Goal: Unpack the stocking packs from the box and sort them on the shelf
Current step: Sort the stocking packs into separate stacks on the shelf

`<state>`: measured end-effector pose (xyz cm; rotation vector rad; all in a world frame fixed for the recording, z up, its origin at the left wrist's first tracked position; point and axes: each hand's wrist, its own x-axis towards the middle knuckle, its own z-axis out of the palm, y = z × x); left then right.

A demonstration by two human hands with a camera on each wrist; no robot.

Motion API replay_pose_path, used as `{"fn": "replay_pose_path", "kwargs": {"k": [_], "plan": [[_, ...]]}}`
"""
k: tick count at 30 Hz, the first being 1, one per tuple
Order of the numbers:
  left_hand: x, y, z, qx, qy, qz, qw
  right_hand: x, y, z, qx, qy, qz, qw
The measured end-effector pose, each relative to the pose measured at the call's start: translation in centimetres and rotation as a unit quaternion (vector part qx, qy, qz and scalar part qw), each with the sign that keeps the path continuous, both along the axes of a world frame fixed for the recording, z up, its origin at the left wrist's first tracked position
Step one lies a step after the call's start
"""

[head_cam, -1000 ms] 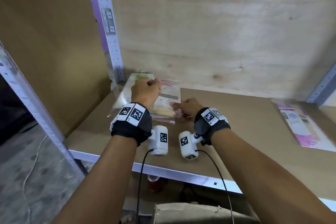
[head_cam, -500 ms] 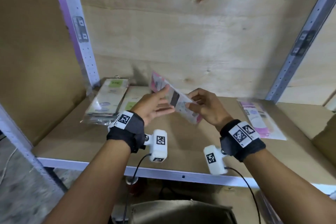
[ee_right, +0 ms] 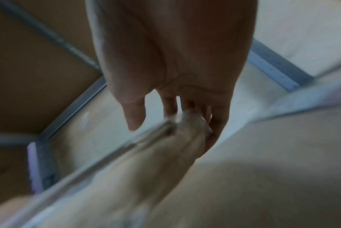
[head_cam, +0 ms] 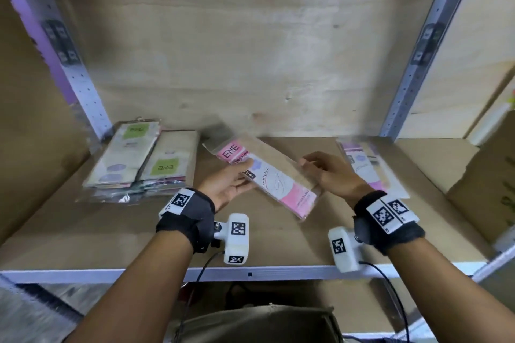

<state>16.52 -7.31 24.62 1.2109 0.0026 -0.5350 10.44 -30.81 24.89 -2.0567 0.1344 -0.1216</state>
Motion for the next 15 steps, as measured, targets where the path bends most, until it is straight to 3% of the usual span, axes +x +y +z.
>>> {"fn": "replay_pose_path", "kwargs": {"k": [3,6,9,15], "plan": [[-0.3,-0.6,-0.2,0.023,0.011,-0.029,0.999,-0.4,-1.2,-2.4,0.113,0.081,0.058,0.989],[0.5,0.3,-0.2,0.068,-0.003,0.011,0.998,-0.3,-2.2,-3.0,0.128,0.096,0.07,0.985],[2.2,2.3,-0.1,0.13,-0.07,0.08,0.986,-0.2,-3.5,-2.5,0.135,0.086,0.095,0.983],[2.3,2.8,-0.5,0.275,-0.195,0.014,0.941,-1.1,-5.3,-2.9,0.137,0.082,0.128,0.979]]}}
